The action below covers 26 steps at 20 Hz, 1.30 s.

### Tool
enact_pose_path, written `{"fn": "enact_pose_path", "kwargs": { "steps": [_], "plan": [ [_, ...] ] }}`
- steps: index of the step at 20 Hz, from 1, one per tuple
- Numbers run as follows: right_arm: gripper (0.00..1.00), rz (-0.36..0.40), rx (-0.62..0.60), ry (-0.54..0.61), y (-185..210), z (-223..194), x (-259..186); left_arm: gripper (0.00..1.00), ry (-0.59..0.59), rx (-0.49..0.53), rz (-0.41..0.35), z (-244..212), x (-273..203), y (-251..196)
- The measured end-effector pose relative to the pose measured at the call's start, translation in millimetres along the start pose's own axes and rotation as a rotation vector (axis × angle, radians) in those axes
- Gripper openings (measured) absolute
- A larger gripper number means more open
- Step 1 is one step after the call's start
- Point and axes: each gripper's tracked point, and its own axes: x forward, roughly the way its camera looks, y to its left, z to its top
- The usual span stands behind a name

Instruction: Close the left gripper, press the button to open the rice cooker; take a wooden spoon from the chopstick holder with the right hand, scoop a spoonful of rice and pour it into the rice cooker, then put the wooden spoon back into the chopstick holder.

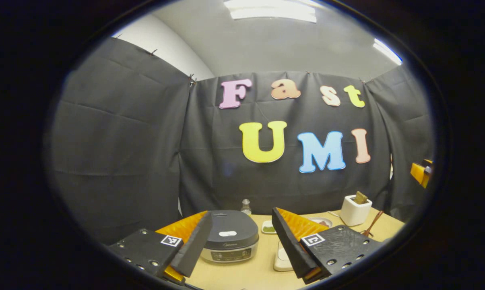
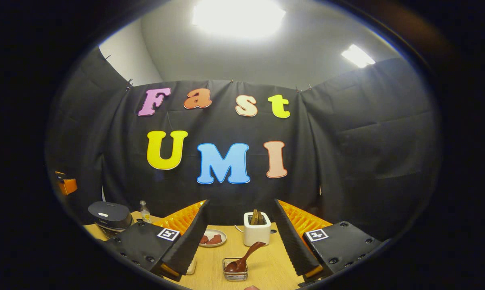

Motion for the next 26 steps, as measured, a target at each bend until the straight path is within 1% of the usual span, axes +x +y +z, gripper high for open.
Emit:
{"fn": "enact_pose_path", "kwargs": {
  "steps": [11, 17, 18, 19, 20, 21, 22, 24, 25, 26],
  "plan": [
    [0.97, 0.021, -0.015, -0.002, -4, -4, 0, 0.91, -0.012, 0.005, 0.019, 9, -10, -2],
    [0.98, 0.082, -0.016, 0.001, -12, -15, 5, 0.91, -0.009, 0.005, 0.065, 16, -13, -4],
    [0.97, 0.088, -0.017, 0.0, -14, -17, 6, 0.89, -0.012, 0.004, 0.072, 19, -15, -4],
    [0.98, 0.093, -0.016, 0.004, -17, -20, 7, 0.86, -0.017, 0.0, 0.077, 21, -17, -4],
    [0.98, 0.099, -0.011, 0.011, -19, -23, 7, 0.78, -0.019, -0.004, 0.072, 24, -18, -6],
    [0.98, 0.105, -0.005, 0.018, -20, -25, 7, 0.77, -0.025, -0.005, 0.067, 27, -19, -10],
    [0.98, 0.112, -0.001, 0.019, -21, -25, 7, 0.69, -0.028, -0.003, 0.077, 32, -19, -7],
    [0.98, 0.117, -0.005, 0.009, -23, -22, 5, 0.53, -0.02, -0.004, 0.055, 35, -18, -10],
    [0.98, 0.12, -0.006, 0.006, -24, -22, 4, 0.45, -0.027, 0.004, 0.084, 36, -17, -2],
    [0.98, 0.123, -0.004, 0.009, -24, -22, 4, 0.17, -0.032, 0.005, 0.091, 39, -13, -1]
  ]
}}
